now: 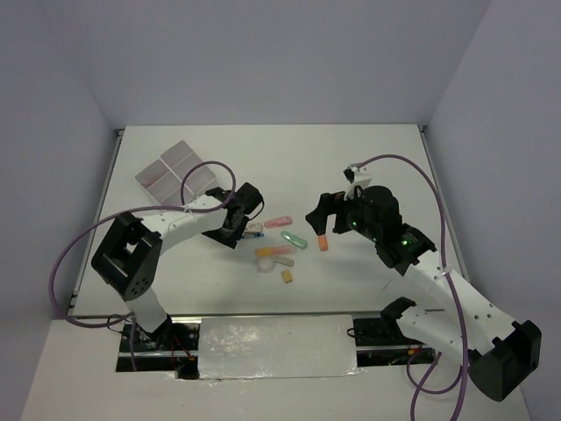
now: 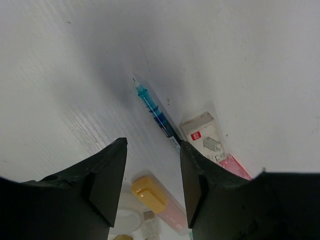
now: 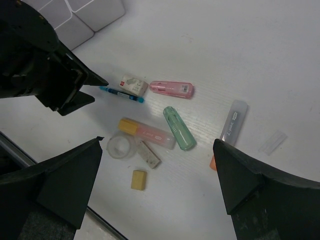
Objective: Sort the stationery into containers
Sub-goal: Pick up the pen from the center of the board.
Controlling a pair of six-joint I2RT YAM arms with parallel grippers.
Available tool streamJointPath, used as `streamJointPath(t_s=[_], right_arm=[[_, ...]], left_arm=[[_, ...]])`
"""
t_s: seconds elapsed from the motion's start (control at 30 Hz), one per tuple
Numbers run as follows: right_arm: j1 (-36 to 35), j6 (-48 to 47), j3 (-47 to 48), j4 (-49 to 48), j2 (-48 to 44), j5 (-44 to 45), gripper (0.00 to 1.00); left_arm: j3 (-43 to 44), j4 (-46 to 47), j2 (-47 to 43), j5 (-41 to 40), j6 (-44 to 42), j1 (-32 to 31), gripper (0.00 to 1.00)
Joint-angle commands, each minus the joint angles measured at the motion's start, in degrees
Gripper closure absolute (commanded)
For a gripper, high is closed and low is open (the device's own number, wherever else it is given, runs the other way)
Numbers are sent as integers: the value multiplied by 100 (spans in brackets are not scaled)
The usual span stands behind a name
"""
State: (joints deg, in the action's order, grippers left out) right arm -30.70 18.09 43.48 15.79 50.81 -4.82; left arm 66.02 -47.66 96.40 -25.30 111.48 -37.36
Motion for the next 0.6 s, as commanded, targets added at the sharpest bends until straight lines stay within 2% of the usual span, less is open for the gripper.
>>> streamJointPath(t_s=[0.0, 0.33, 0.57], right_arm=[[38, -103, -33, -252, -71, -133, 0], [38, -147, -95, -384, -106, -344, 0], [38, -156, -103, -437, -106, -353, 0]], left_arm=[[183, -51, 229, 34, 172, 27, 41], [245, 46, 546, 7, 207, 89, 42], [193, 186, 766, 200, 163, 107, 53]])
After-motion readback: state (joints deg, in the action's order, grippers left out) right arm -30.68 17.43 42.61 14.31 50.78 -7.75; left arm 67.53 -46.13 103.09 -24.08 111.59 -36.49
